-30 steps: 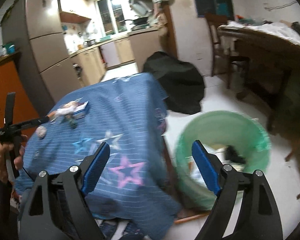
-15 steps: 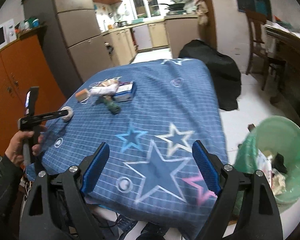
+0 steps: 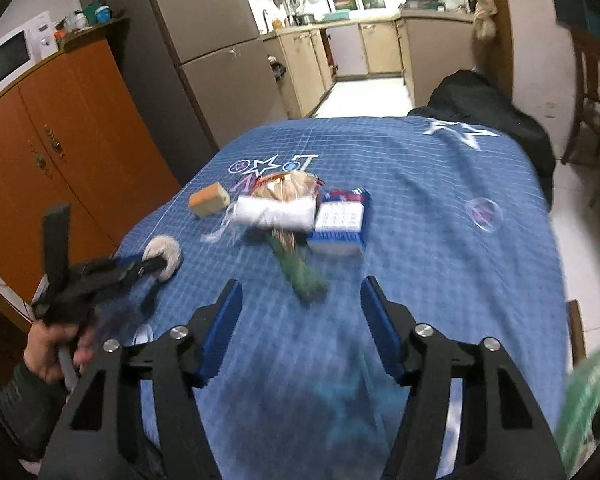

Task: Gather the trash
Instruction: 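Grasp the blue printed box with the right tool, then carry the twine ball and blue box over the bin and release both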

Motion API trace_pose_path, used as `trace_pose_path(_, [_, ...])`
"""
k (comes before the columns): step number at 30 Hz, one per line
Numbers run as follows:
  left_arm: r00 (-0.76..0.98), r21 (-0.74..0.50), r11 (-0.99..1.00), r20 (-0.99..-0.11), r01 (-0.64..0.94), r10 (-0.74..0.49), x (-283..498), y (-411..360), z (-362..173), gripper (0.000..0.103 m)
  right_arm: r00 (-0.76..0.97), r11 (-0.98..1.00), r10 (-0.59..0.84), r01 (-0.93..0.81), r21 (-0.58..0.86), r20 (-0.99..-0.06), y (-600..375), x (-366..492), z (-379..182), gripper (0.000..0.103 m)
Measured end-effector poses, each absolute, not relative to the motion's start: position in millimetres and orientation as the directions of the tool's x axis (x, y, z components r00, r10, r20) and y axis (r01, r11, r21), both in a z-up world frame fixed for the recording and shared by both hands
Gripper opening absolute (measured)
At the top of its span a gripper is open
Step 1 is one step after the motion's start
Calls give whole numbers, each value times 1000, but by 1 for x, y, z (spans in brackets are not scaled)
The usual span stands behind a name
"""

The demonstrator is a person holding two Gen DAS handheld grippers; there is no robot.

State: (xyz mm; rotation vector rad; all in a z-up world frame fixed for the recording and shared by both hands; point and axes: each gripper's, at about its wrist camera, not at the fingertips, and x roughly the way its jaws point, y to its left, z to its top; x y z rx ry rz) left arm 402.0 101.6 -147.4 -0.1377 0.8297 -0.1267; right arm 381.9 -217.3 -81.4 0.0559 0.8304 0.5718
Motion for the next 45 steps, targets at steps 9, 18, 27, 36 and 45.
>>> trace_pose_path(9, [651, -212, 973, -726, 93, -220, 403, 99, -152, 32, 493, 908, 355, -384, 167, -794, -182, 465, -118, 58])
trace_pose_path(18, [644, -254, 963, -723, 92, -252, 408, 101, -153, 33, 481, 916, 296, -387, 104, -825, -161, 482, -137, 53])
trace_pose_path(27, [684, -226, 971, -696, 79, -218, 402, 87, -144, 33, 633, 944, 275, -322, 77, -724, -196, 428, -99, 50])
trace_pose_path(36, [765, -194, 978, -617, 79, -184, 365, 67, -94, 33, 764, 934, 318, -352, 50, -561, -196, 335, -45, 50])
trace_pose_path(45, [840, -155, 978, -504, 140, -200, 313, 12, -25, 33, 838, 948, 303, -315, 51, -453, -220, 265, -7, 50])
